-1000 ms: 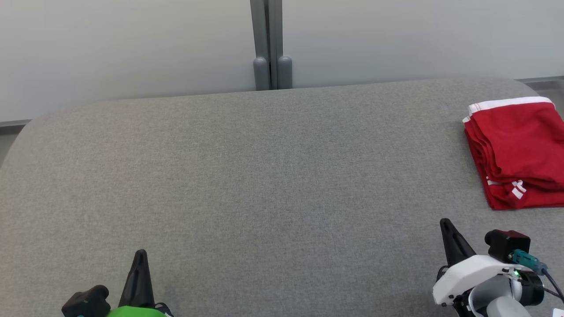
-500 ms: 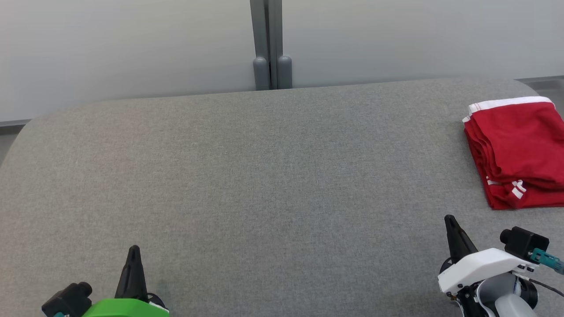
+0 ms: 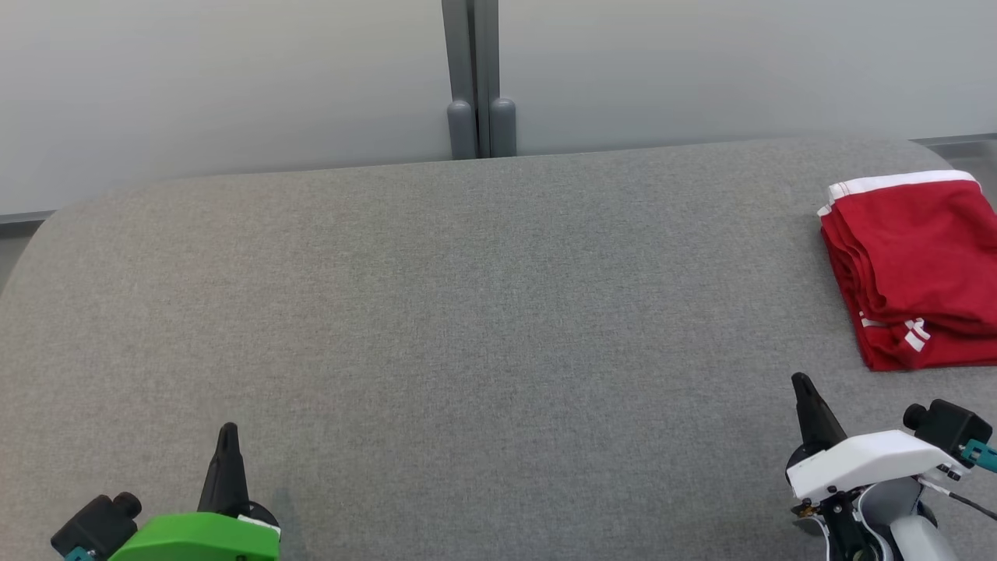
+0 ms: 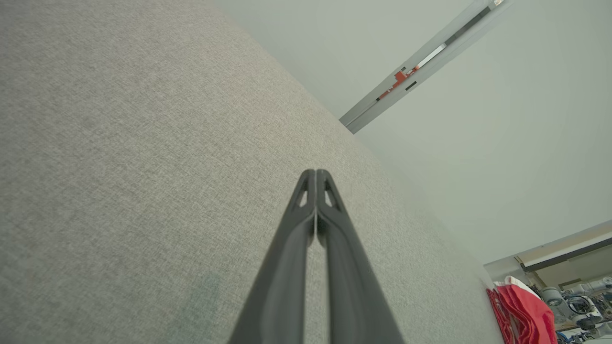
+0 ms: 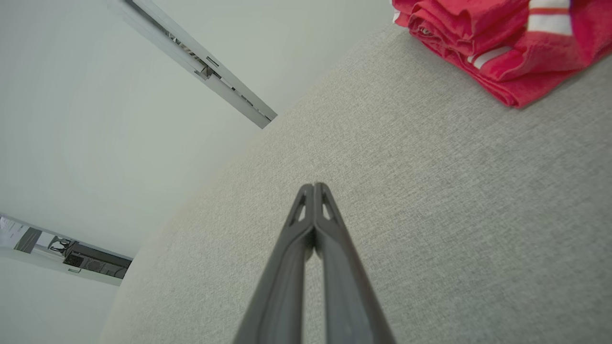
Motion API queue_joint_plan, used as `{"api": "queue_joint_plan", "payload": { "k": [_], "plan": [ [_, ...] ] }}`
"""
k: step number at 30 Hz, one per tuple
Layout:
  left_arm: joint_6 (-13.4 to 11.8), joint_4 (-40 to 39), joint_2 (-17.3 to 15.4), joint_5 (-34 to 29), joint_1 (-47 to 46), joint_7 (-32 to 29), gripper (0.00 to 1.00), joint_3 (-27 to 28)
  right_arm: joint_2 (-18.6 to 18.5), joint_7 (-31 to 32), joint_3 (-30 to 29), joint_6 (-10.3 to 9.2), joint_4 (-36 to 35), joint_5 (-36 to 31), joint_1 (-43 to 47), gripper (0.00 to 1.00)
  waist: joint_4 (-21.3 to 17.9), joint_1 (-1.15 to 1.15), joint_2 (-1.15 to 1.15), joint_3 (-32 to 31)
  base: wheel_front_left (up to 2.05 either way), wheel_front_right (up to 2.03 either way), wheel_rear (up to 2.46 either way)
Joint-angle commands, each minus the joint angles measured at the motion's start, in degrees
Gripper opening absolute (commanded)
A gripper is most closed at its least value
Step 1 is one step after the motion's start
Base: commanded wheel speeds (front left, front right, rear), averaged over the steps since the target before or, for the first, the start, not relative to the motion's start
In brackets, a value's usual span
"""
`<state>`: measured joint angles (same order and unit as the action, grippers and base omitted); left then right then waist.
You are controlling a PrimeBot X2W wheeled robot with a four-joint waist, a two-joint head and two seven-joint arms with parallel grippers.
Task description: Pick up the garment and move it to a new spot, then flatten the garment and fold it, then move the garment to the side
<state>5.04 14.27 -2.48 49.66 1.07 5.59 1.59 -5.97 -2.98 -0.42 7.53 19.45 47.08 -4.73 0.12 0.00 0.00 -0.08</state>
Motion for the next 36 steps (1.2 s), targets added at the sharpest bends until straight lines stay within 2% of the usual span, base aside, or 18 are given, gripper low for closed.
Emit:
{"api": "queue_joint_plan", "payload": {
  "k": [1,17,36],
  "plan": [
    [0.3,-0.7,-0.3,1.8,-1.9,-0.4,0.0,0.4,0.0,0.5,-0.4,-0.02,-1.0,2.1,-1.2,0.0,0.0,0.0,0.0,0.0,0.0,0.0,0.0],
    [0.9,-0.6,-0.4,12.6,-3.5,-3.5,0.0,1.6,0.8,2.9,-2.0,-0.03,-2.3,13.4,-1.4,0.0,0.0,0.0,0.0,0.1,0.0,0.0,0.0],
    [1.5,-0.5,-0.4,22.6,-4.9,-6.4,0.0,2.8,1.6,5.1,-3.4,-0.03,-3.4,24.0,-1.6,0.0,-0.1,0.0,0.0,0.1,0.0,0.0,0.0]
  ]
}}
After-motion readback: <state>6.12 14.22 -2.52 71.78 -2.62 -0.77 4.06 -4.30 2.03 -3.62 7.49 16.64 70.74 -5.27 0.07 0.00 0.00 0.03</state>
